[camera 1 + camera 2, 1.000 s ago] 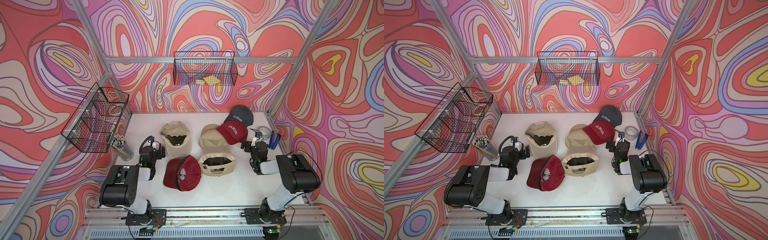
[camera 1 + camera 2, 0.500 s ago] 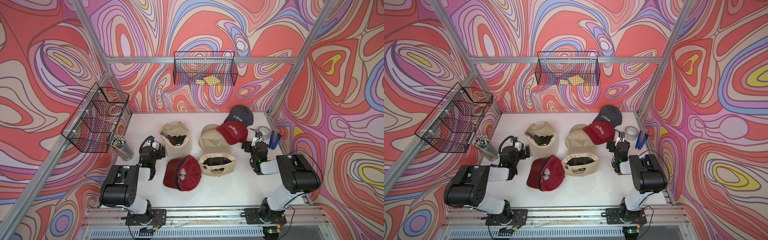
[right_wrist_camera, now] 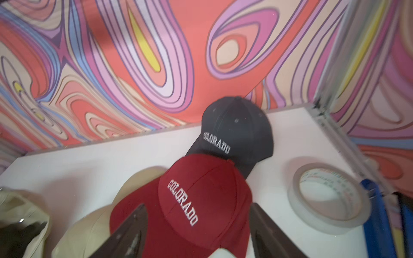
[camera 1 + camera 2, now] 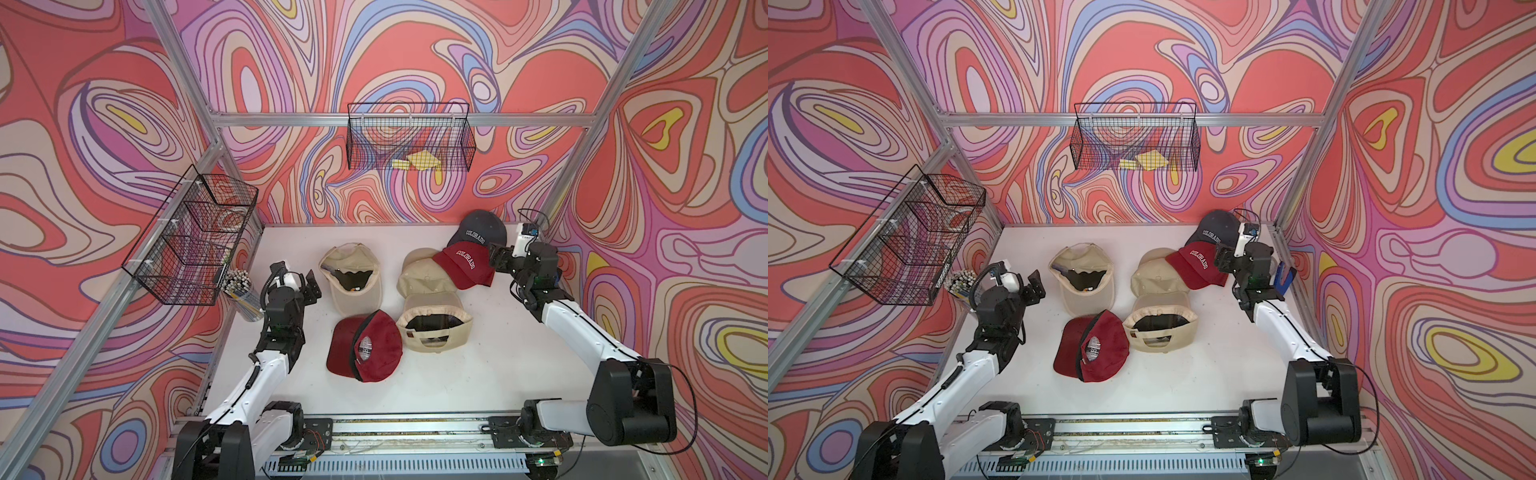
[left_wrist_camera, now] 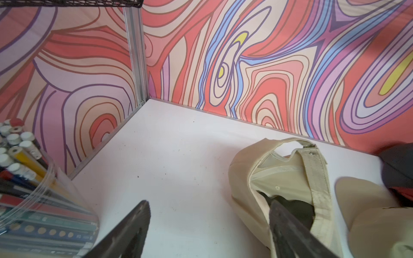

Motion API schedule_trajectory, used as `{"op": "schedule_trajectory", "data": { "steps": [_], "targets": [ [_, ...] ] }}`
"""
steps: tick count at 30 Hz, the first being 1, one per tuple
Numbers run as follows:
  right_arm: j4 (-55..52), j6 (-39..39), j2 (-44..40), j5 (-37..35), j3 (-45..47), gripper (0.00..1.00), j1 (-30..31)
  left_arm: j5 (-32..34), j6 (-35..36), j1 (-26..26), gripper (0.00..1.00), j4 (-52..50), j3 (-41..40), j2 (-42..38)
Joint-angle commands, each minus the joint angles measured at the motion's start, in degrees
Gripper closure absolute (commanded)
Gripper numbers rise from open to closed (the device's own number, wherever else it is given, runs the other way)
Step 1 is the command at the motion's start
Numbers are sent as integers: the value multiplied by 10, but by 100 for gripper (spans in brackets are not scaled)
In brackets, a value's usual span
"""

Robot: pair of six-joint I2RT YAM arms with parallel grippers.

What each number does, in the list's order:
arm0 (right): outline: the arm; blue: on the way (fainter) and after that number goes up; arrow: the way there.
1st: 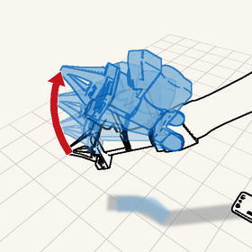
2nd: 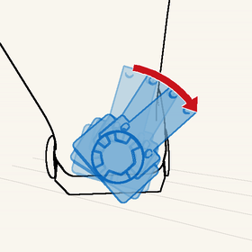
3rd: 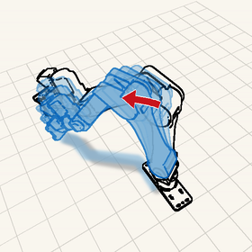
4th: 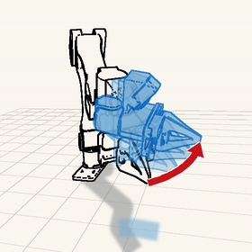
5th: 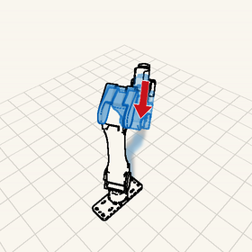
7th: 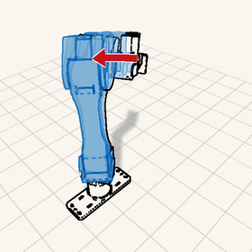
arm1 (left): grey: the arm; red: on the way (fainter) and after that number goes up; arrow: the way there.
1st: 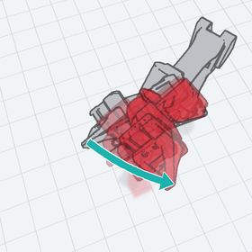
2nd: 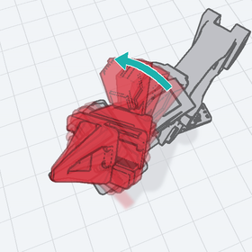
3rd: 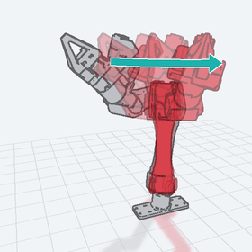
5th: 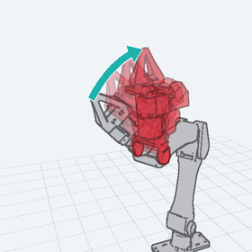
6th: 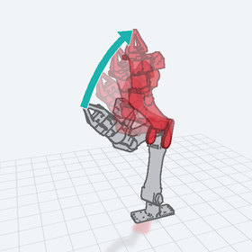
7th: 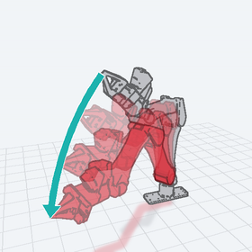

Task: Open the adjustable buckle of the baseball cap
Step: Pick up the baseball cap from the center of the board.

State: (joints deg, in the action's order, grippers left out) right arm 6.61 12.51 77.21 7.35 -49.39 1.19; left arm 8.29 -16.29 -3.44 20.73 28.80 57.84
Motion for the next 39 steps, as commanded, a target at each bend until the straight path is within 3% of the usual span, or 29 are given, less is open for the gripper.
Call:
{"op": "schedule_trajectory", "data": {
  "steps": [1, 7, 14, 20, 24, 32, 33, 39],
  "targets": [
    [-63, 23, 3, 96, 7, 28, -1, -49, -77, -1, 14, -135, 33, -8],
    [-53, 34, 4, 148, 22, 30, -1, -173, -102, -2, 15, -158, 54, 47],
    [-34, 46, -1, 203, 30, 35, -1, -199, -113, -2, 19, -138, 60, 119],
    [-7, 57, -5, 229, 46, 43, -2, -287, -123, -2, 28, -103, 88, 193],
    [4, 59, -8, 241, 52, 51, -1, -309, -125, -2, 42, -88, 99, 223],
    [49, 72, -20, 261, 70, 67, -1, -347, -116, -2, 96, -38, 92, 214],
    [58, 75, -22, 265, 72, 68, -1, -347, -116, -2, 100, -25, 85, 203],
    [151, 103, -35, 296, 98, 72, 4, -329, -132, -2, 100, 131, 13, 101]
  ]
}}
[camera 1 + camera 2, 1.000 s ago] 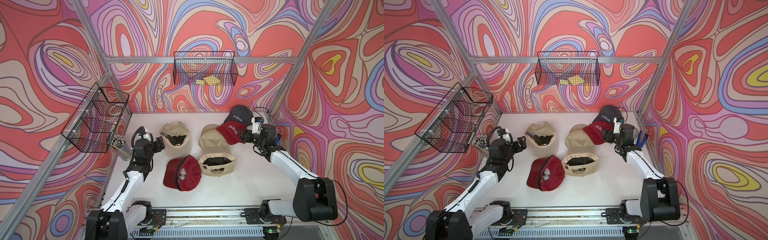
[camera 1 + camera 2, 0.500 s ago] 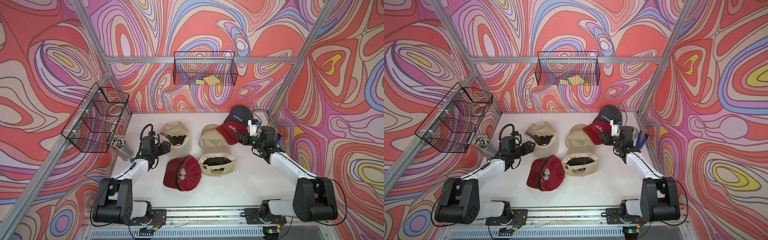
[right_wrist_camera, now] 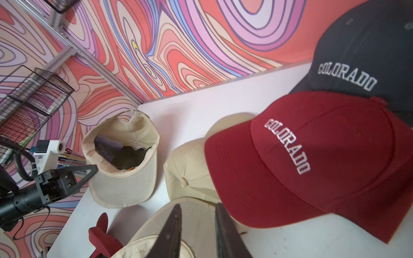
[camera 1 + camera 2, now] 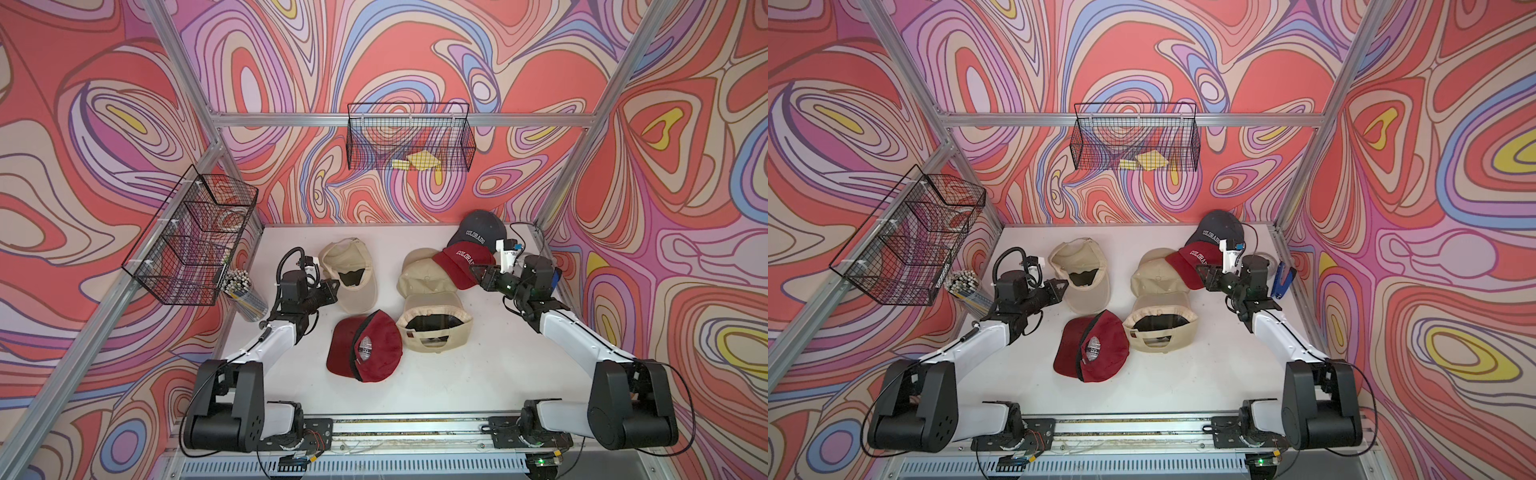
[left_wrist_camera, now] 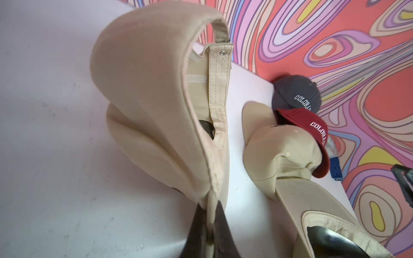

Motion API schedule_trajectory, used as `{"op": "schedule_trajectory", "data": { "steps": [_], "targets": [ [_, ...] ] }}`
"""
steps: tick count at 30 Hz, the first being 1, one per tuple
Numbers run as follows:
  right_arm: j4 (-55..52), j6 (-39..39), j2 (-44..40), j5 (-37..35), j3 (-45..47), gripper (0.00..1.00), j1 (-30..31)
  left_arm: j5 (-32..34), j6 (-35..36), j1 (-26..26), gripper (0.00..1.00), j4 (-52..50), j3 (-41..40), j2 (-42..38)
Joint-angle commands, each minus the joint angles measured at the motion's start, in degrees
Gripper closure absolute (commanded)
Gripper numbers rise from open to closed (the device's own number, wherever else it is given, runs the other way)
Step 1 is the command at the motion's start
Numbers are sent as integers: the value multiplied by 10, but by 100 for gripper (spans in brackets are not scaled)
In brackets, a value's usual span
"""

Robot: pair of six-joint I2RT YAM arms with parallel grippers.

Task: Open the adjustable buckle of the baseball cap
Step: Pick up the baseball cap from the center of the board.

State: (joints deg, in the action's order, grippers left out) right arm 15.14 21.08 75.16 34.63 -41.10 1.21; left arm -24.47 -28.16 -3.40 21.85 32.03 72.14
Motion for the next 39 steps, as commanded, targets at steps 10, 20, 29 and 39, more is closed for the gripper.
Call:
{"op": "schedule_trajectory", "data": {
  "steps": [10, 20, 29, 39],
  "targets": [
    [240, 76, -12, 93, 27, 64, 36, -102, -59, -13, 100, 415, -98, -100],
    [268, 177, -2, 99, -28, 49, 110, -175, -18, -75, 100, 539, -76, -12],
    [280, 350, -34, 56, -12, 42, 150, -135, 61, -113, 100, 431, -62, -47],
    [133, 368, -126, -57, -22, 43, 219, -30, 131, -146, 100, 308, -42, -81]
  ]
}}
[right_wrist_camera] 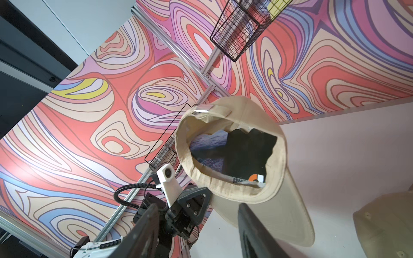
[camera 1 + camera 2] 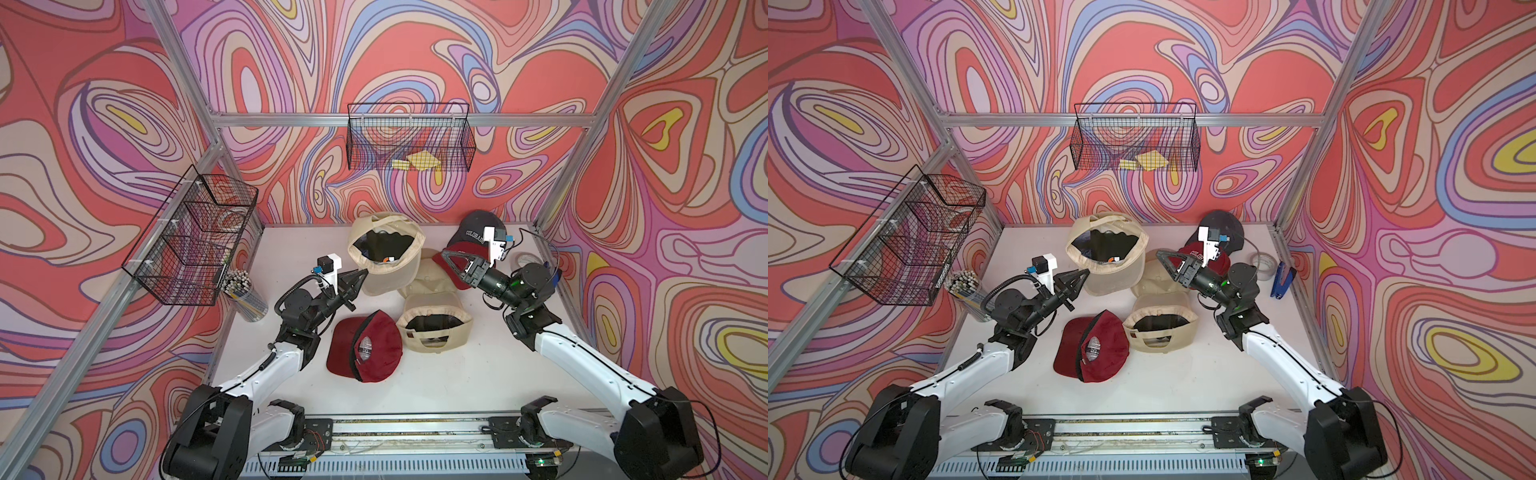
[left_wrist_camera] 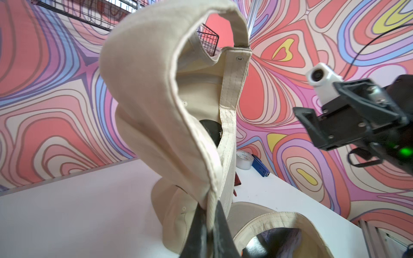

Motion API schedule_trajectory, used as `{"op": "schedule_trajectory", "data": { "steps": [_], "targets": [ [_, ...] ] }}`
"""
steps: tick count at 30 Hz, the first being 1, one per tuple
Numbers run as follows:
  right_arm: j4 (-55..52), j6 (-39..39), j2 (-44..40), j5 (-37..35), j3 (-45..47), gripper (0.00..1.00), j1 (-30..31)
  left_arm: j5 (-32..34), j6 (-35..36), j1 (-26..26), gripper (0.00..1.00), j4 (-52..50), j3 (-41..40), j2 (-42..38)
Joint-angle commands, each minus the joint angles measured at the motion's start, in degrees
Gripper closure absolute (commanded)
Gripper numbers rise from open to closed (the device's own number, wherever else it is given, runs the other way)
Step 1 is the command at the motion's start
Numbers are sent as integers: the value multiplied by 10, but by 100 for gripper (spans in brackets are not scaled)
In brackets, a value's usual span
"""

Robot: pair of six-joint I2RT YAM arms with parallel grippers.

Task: Open the adjustable buckle of the baseball cap
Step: Pick up the baseball cap from the center of the board.

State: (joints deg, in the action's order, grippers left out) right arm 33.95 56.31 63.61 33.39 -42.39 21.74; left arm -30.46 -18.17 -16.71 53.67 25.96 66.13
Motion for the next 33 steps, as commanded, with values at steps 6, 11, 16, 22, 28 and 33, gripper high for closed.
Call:
{"op": "schedule_trajectory", "data": {
  "steps": [6, 11, 16, 22, 28, 33],
  "targets": [
    [-84, 60, 7, -46, -42, 44, 36, 43, 82, -66, 100, -70, 56, -41],
    [-104, 63, -13, -67, -49, 39, 53, 80, 152, -139, 100, -109, 67, -60],
    [-131, 28, -45, -79, -50, 37, 54, 129, 147, -169, 100, -119, 66, -56],
    [-245, -64, -49, -31, -92, 37, 53, 199, 163, -207, 100, -140, 47, -65],
    [-276, -86, -76, -14, -86, 32, 53, 243, 176, -222, 100, -118, 7, -82],
    [-285, -56, -56, -15, -95, 30, 53, 235, 189, -236, 100, -111, 0, -90]
  ]
}}
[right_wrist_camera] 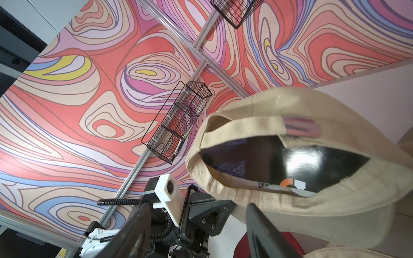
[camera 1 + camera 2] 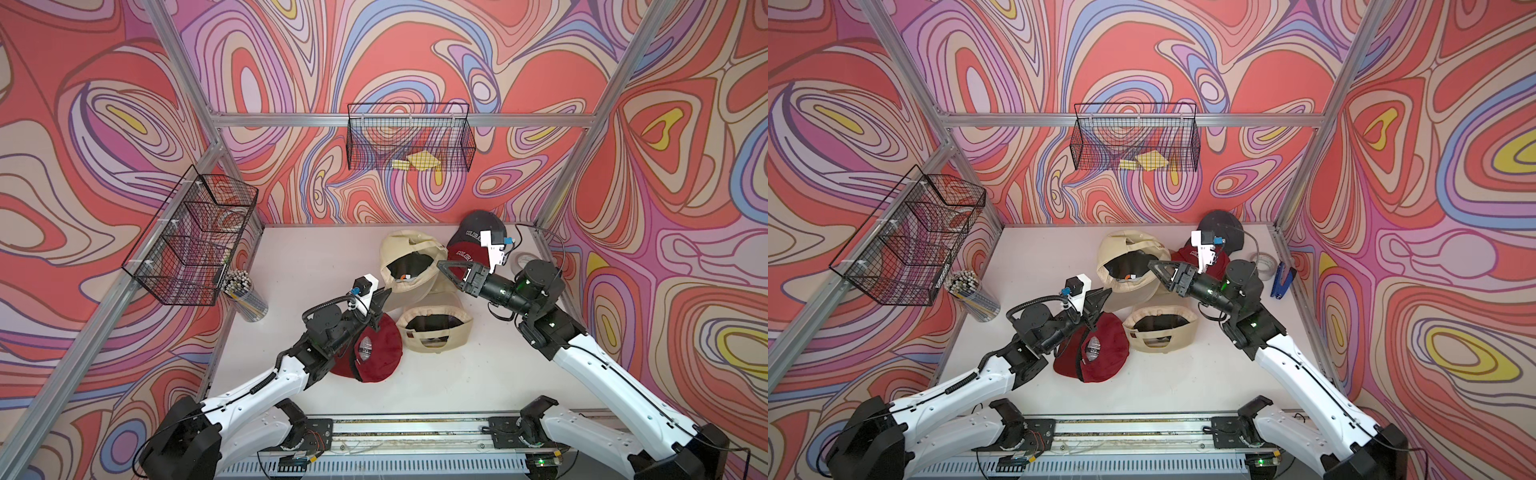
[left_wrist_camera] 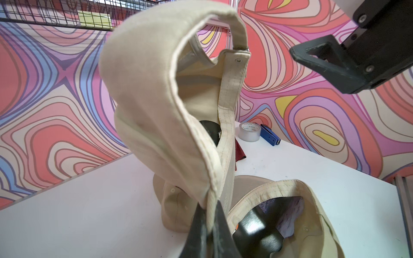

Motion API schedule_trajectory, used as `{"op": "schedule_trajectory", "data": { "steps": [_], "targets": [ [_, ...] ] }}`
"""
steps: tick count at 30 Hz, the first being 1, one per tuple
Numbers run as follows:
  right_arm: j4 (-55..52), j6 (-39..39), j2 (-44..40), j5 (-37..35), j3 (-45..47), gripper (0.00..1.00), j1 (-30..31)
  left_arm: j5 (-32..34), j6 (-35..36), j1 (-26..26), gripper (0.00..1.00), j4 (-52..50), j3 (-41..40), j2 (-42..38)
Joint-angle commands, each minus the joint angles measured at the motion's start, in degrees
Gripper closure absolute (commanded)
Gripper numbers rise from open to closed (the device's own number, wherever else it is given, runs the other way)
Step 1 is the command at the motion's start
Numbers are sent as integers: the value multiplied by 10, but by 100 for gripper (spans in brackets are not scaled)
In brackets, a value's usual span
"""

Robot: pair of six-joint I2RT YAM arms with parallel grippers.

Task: Open the adjustable buckle of the baseball cap
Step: Pick up the baseball cap from the center of the board.

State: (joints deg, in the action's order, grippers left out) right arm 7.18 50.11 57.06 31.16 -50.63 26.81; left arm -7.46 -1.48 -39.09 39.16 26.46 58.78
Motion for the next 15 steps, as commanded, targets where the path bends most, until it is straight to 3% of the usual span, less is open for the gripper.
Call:
{"op": "schedule_trajectory", "data": {
  "steps": [1, 6, 15],
  "targets": [
    [-14, 19, 17, 6, -11, 30, 2, 5, 24, -15, 100, 36, -4, -18],
    [59, 83, 32, 3, 15, 30, 2, 2, 34, -24, 100, 36, -5, -24],
    [72, 105, 45, -25, 0, 29, 1, 9, 59, -30, 100, 43, -19, -24]
  ]
}}
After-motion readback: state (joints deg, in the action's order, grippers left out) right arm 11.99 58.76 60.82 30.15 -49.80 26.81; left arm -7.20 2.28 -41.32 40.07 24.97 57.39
